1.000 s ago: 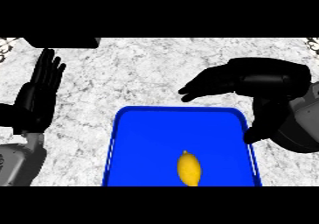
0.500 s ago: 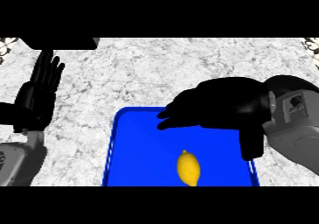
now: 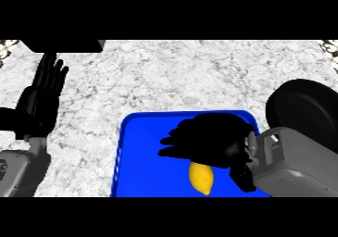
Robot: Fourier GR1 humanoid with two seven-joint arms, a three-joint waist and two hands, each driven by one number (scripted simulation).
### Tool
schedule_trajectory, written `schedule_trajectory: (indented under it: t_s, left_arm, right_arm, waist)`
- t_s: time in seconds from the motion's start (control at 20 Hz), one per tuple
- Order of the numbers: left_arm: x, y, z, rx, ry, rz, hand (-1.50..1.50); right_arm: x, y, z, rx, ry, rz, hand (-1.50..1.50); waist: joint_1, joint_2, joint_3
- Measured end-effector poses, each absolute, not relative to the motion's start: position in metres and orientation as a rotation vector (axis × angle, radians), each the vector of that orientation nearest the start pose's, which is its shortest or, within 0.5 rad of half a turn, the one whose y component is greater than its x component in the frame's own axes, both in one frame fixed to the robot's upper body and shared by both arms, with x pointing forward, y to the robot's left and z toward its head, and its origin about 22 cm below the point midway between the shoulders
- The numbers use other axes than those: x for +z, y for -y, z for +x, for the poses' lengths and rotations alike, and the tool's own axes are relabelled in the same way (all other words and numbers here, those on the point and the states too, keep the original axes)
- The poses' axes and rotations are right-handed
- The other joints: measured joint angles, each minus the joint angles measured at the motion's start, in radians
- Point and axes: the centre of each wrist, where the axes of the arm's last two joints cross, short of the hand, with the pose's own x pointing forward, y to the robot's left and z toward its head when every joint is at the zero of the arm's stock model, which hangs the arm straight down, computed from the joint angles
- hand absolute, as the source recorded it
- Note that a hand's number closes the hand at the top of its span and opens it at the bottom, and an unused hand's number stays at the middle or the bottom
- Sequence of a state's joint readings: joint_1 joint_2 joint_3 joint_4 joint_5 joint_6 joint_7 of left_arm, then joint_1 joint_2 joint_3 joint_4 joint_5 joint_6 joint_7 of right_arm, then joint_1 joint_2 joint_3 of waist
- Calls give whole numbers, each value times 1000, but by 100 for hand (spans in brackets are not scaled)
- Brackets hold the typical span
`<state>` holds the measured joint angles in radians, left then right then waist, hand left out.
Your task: Pick the lemon from the tray and place it in the pot
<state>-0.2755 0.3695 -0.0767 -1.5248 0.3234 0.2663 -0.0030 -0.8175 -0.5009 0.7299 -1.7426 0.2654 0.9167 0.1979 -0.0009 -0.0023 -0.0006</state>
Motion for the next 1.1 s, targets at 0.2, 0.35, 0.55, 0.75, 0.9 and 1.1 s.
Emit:
schedule_trajectory:
  t_s: [0.2,0.35,0.55,0.75,0.9,1.1]
  left_arm:
    - [82,-272,303,48,1766,109,0]
    - [81,-272,300,47,1767,108,0]
    - [78,-266,306,51,1761,110,0]
    - [78,-262,305,50,1761,107,0]
    - [73,-267,304,54,1760,110,0]
    - [77,-269,302,47,1756,108,0]
  right_arm:
    - [168,98,272,2301,1166,-46,-150]
    - [156,93,269,2304,1167,-40,-150]
    - [147,90,260,2312,1199,-14,-150]
    - [141,92,261,2318,1211,-15,-150]
    - [137,95,252,2329,1203,-65,-150]
    - [121,90,248,2337,1177,-135,-150]
  waist:
    - [2,1,0]
    - [4,2,1]
    - [2,2,1]
    - [3,2,1]
    - [2,2,1]
    - [4,2,1]
